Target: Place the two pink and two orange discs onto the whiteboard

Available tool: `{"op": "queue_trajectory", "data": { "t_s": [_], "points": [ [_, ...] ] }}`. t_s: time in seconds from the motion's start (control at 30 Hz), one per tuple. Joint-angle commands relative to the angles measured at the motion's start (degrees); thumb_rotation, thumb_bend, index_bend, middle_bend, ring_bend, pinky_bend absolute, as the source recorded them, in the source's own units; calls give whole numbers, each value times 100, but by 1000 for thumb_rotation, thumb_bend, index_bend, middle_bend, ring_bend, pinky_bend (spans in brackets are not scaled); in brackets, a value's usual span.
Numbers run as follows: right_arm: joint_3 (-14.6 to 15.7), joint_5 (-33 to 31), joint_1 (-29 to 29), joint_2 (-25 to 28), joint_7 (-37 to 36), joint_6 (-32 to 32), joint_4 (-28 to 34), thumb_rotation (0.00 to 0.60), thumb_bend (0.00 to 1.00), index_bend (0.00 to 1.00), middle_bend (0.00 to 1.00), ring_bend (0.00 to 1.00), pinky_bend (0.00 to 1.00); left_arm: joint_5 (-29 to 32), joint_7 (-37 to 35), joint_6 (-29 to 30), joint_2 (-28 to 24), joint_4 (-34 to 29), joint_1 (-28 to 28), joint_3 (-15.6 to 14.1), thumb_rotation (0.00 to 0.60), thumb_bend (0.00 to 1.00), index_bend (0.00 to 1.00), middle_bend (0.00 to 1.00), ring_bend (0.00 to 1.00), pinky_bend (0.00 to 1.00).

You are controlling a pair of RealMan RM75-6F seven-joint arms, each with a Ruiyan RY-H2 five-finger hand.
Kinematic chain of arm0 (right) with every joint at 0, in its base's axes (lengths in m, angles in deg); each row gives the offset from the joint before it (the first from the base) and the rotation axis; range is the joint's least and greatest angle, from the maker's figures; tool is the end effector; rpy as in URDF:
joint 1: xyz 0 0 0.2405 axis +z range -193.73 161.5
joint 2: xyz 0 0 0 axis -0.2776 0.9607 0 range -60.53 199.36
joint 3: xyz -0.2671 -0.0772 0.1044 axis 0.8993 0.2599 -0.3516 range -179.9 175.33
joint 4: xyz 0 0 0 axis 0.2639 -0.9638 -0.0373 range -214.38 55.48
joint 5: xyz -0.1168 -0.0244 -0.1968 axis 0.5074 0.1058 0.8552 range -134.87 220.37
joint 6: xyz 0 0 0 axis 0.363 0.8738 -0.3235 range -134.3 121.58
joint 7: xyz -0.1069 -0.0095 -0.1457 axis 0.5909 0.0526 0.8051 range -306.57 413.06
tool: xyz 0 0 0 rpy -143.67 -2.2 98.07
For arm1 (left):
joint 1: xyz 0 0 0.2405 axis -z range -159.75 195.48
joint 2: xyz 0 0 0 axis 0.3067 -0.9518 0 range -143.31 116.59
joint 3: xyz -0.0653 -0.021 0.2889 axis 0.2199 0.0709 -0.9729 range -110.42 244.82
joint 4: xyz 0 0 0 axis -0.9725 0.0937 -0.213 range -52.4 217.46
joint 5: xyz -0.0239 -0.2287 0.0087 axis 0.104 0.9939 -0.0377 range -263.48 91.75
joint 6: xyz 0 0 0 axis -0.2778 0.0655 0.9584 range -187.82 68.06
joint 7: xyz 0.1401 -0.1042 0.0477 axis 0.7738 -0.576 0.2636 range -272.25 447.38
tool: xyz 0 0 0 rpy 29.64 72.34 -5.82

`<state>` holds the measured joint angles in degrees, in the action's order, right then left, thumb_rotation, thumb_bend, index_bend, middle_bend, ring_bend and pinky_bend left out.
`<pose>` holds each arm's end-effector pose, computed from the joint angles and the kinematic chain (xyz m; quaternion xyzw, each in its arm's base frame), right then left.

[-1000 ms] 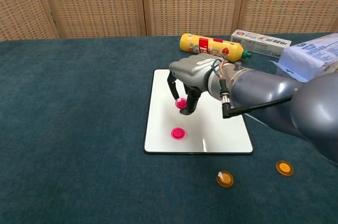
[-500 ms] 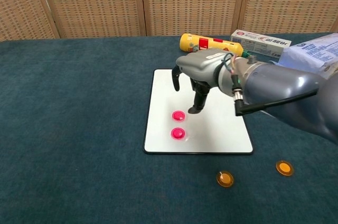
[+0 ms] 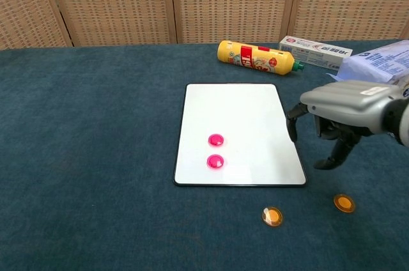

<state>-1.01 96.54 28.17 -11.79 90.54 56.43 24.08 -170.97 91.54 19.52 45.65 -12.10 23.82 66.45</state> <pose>-0.1742 -0.3412 -0.0366 0.7989 -0.3450 0.2678 0.4135 -0.3662 0.2130 0.1622 -0.6435 -0.3941 -0.3075 0.5797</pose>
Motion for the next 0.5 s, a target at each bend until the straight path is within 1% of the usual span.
{"op": "queue_trajectory", "data": {
  "t_s": [0.03,0.13,0.3,0.5],
  "points": [
    [380,667,-397,207,-424,31,33,600,275,400,1000,939,1000,1,50,3,26,-11,-5,-8,600,0,0,0,0,0],
    [462,859,-508,209,-549,13,-19,600,311,400,1000,939,1000,-8,91,-2,43,-13,-5,-18,600,0,0,0,0,0],
    [471,1082,-656,87,-742,-25,-163,600,311,416,1000,939,1000,2,106,4,52,-14,-6,-12,600,0,0,0,0,0],
    [458,1147,-769,-131,-770,-133,-422,600,311,418,1000,939,1000,2,74,3,43,4,-6,-11,600,0,0,0,0,0]
  ]
}}
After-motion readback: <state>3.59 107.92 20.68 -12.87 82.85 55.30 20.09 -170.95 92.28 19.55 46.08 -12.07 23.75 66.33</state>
